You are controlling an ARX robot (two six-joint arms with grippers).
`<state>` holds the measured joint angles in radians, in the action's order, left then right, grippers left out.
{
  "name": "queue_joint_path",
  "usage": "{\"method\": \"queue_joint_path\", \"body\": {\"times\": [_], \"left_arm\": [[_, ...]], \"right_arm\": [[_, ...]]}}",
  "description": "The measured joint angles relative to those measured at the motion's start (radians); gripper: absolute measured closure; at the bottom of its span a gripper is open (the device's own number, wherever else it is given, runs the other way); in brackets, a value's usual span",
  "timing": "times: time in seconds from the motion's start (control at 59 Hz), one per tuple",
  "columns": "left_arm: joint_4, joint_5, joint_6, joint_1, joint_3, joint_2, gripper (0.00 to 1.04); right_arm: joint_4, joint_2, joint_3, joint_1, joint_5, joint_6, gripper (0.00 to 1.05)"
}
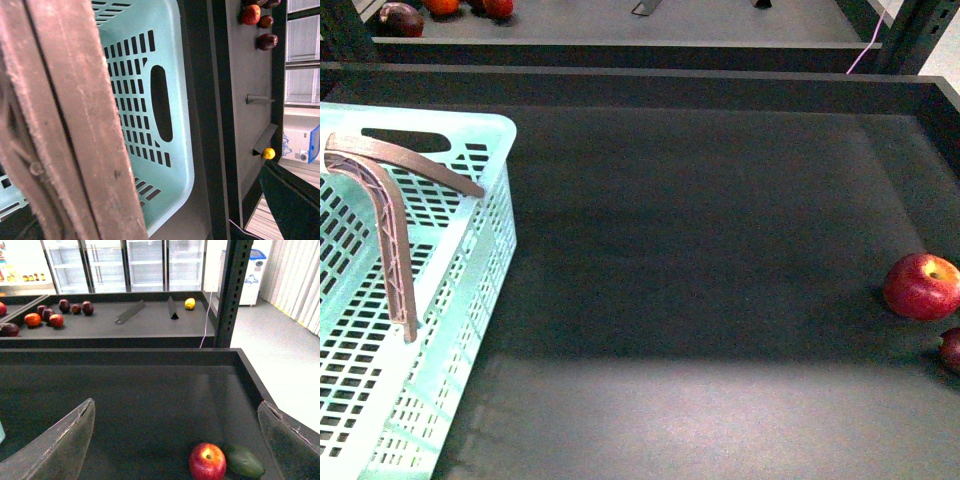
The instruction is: Pick apple with right arm and hold basket with left
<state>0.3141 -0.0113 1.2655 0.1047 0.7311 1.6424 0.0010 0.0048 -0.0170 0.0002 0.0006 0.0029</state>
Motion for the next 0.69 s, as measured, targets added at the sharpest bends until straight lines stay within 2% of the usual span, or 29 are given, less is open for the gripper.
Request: {"method": "queue_joint_path", "body": {"times": [0.136,0.305,0.322,0.407,0.508,0.695], "left_arm": [[-0.004,0.016,-0.001,-0.001,0.026,0.031,0.08],[-0.037,0.044,0.005,-0.001,0.070,0.080,0.43],[-0.042,0.047,0.005,-0.001,0.074,0.084,0.49],[-0.054,0.056,0.003,0.000,0.084,0.092,0.64],[-0.069,0.081,-0.012,-0.003,0.090,0.094,0.89],[-0.076,0.146,-0.104,-0.046,0.087,0.071,0.90]], "right_arm": [[0.000,0.000,0.000,0.000,0.000,0.000,0.09],[0.000,0.000,0.000,0.000,0.000,0.000,0.09],[0.000,0.000,0.000,0.000,0.000,0.000,0.09],[0.000,0.000,0.000,0.000,0.000,0.000,0.09],[0.000,0.000,0.000,0.000,0.000,0.000,0.09],[0.000,0.000,0.000,0.000,0.000,0.000,0.09]]}}
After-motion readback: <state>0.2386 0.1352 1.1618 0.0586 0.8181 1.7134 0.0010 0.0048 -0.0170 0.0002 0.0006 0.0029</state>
